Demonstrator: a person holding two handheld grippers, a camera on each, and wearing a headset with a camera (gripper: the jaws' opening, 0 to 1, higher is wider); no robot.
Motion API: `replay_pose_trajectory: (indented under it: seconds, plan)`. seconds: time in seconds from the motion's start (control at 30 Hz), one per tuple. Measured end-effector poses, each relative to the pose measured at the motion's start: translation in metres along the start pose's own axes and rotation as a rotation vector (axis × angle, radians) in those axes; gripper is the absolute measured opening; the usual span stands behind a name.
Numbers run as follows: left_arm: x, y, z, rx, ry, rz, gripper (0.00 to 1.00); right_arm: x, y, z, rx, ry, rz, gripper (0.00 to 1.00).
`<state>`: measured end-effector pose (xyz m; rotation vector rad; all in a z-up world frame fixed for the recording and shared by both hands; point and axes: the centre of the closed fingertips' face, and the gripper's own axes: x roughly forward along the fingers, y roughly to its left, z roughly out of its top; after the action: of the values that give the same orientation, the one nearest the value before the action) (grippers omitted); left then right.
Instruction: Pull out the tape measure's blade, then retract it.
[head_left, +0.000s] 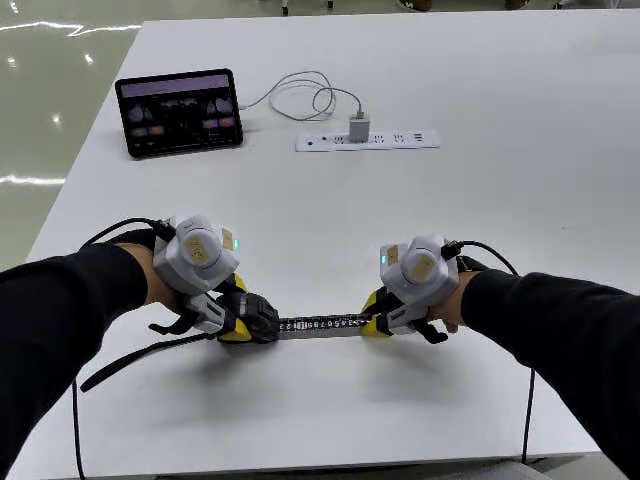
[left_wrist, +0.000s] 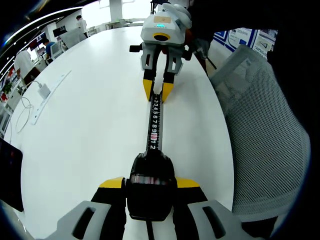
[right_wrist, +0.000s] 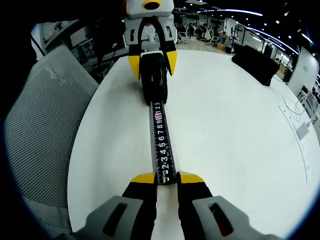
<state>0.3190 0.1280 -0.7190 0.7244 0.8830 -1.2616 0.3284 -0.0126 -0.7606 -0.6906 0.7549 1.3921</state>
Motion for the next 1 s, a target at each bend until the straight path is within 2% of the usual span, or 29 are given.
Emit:
replay_pose_trajectory:
  seconds: [1.0]
  plan:
    - [-0.001,-0.002,0.001,-0.006,-0.006,0.002,0.32,-0.013,0.002,-0.018,0.018,0.008,-0.016,0.1]
